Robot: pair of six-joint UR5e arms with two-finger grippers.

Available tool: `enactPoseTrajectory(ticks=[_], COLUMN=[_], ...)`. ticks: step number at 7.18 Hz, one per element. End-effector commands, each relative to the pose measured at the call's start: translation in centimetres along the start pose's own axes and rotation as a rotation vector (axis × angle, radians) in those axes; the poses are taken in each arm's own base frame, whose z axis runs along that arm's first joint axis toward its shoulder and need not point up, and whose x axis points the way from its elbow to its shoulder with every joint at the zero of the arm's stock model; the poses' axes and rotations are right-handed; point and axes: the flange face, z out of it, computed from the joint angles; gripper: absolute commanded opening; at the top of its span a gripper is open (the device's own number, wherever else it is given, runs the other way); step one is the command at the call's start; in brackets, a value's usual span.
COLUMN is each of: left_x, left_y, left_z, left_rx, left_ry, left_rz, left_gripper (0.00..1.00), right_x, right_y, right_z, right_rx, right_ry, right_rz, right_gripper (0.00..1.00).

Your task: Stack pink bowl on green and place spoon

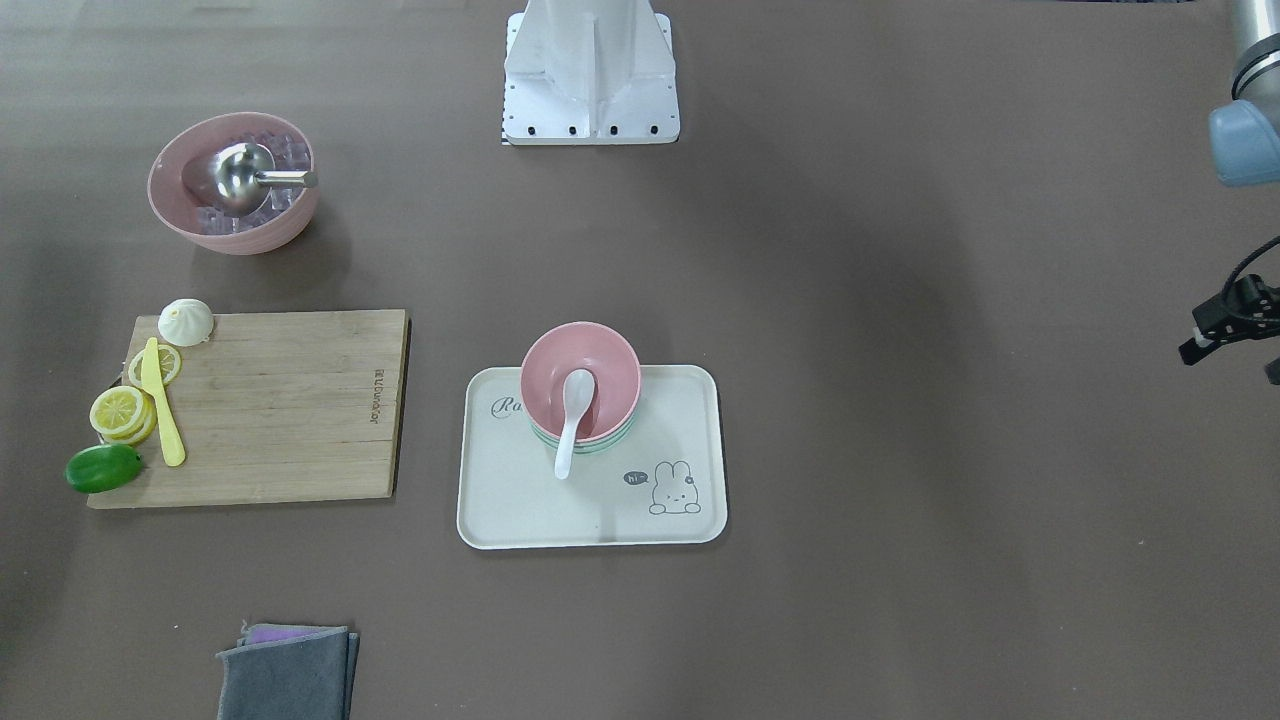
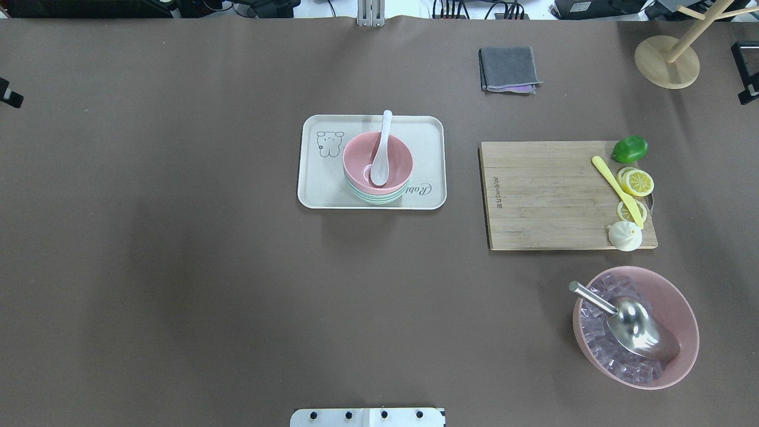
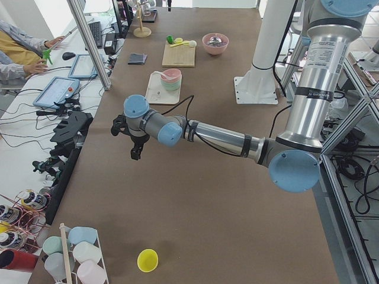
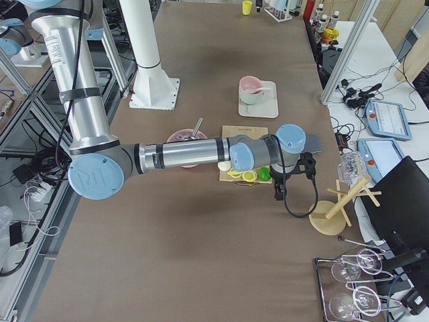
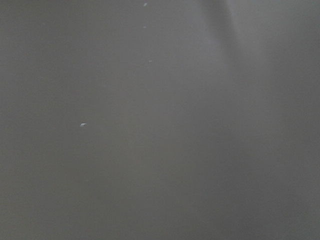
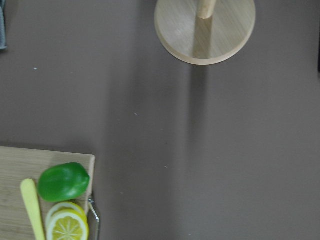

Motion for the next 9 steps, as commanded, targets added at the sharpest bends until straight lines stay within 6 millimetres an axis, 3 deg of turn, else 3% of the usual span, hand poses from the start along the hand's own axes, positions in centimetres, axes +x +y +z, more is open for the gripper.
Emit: enactPoseTrajectory(ticks=[1,2,9], left_x=[-3.1,-3.9,-4.1], left_y=[1.4,2.6,2.8], left_z=[-0.1,0.6,0.6], left_rx=[0.000,-0.018,-0.014], left_ry=[-0.048,-0.052,-0.049], left_rz=[-0.013,-0.026,-0.035], left_gripper=[0.99,0.99,0.99], right_x=[2.1,1.8,1.4], right_y=[0.1,-0.1,-0.5], right_z=[0.3,0.2,0.1], right_rx=[-0.007,-0.002,0.001], right_ry=[0.021,0.017,0.013], right_rz=[-0.031,-0.027,-0.032], right_gripper=[1.00,1.00,1.00])
